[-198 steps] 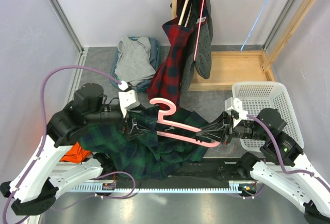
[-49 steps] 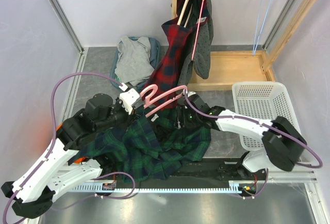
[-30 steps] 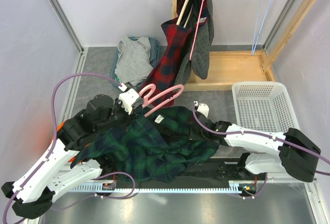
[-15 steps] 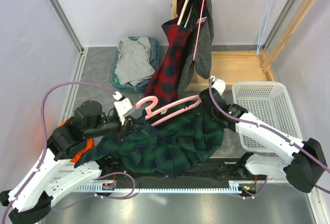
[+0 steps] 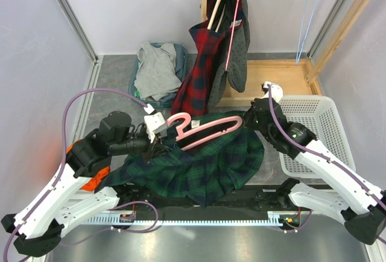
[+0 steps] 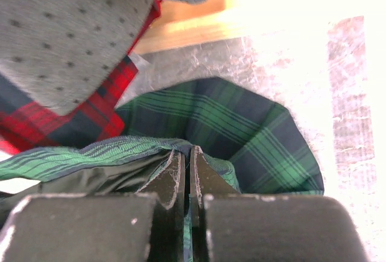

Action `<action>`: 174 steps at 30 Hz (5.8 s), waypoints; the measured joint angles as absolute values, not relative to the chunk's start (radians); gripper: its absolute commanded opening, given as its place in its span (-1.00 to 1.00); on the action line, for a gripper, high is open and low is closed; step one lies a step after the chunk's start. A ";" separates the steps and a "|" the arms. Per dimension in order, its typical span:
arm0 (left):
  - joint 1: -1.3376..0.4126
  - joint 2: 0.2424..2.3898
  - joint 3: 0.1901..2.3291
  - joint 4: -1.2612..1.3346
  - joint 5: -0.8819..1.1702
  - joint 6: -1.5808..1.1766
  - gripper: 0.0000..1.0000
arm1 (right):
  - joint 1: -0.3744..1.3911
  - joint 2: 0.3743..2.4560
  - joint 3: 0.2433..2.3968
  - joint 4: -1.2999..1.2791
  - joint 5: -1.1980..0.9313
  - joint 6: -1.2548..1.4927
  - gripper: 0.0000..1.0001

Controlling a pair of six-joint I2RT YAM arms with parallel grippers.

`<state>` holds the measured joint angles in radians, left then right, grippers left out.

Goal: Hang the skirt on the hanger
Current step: Hang the skirt on the hanger.

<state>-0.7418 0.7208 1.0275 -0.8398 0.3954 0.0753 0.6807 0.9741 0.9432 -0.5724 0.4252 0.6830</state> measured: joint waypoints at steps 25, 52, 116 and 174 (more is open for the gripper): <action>-0.746 0.759 1.046 -0.806 0.221 0.047 -0.97 | 0.672 0.881 1.031 -0.698 0.408 0.543 -1.00; -0.773 1.040 1.090 -0.660 0.498 0.047 -0.96 | 0.664 0.932 1.115 -0.577 -0.095 0.376 -1.00; -0.840 0.862 0.820 -0.425 0.508 -0.008 -0.96 | 0.730 0.999 0.871 -0.239 -0.653 0.141 -0.18; -0.847 0.683 1.309 -0.567 0.205 0.039 0.99 | 0.760 0.978 1.219 -0.269 -0.533 0.069 -1.00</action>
<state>-0.8474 0.6834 1.3094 -0.5667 0.2054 0.0395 0.7605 0.9783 1.2190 -0.2691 -0.5335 0.0689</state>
